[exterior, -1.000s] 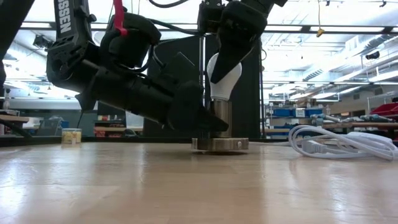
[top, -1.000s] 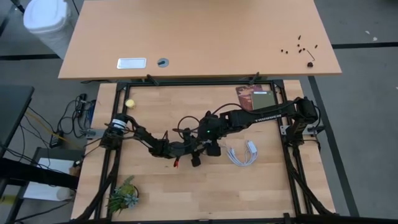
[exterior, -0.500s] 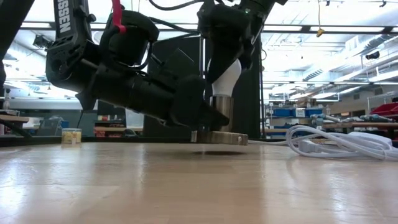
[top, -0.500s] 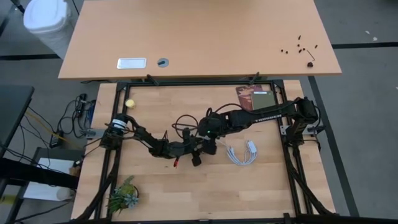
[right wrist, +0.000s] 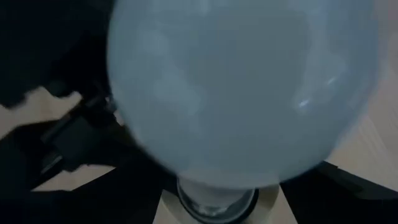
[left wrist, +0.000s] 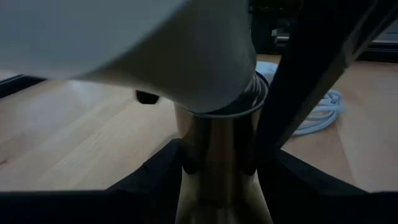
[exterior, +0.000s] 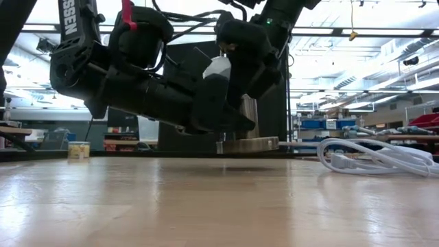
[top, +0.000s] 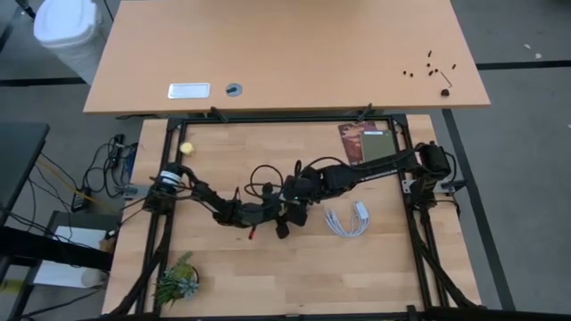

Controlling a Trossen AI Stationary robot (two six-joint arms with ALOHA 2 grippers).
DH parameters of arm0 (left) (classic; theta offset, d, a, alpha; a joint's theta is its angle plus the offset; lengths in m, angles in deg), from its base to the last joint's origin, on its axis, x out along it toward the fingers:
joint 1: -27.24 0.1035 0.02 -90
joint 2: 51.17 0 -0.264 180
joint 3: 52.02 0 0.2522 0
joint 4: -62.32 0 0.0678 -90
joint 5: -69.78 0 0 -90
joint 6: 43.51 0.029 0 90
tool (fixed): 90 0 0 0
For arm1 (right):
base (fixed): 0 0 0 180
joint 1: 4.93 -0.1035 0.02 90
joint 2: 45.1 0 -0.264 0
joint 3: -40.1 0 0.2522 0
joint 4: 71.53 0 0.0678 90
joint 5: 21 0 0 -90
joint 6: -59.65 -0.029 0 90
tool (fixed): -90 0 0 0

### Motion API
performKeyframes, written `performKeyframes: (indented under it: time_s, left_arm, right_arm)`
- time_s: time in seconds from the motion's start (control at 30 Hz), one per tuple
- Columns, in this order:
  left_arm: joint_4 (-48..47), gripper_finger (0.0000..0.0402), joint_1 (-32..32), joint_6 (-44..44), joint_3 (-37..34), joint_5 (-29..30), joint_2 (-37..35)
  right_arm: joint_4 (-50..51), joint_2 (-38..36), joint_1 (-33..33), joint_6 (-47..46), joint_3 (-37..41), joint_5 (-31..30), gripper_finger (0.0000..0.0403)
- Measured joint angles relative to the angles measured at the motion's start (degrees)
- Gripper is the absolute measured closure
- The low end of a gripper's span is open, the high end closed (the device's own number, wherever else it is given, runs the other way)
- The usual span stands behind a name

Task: Screw lightbulb
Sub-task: Insert the light bulb into the lamp

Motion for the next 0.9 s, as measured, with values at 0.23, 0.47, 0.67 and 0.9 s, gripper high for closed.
performKeyframes:
  time_s: [0.23,0.47,0.67,0.9]
  left_arm:
    - [-0.42,0.0213,-0.02,0.0,0.0,-0.02,0.0]
    - [-2.29,0.0213,0.0,-0.01,-0.02,-0.03,0.0]
    - [-3.79,0.0213,0.0,1.3,-0.07,-0.02,0.0]
    - [-5.28,0.0213,0.0,3.1,-0.07,-0.02,0.0]
  right_arm:
    - [0.23,-0.44,-0.13,1.86,-0.02,0.89,0.0064]
    - [3.06,-2.22,-0.48,4.47,-0.02,3.1,0.005]
    - [7.59,-2.65,-0.72,7.59,-0.97,4.43,0.005]
    - [9.6,-2.75,-1.89,7.61,-2.42,3.2,0.005]
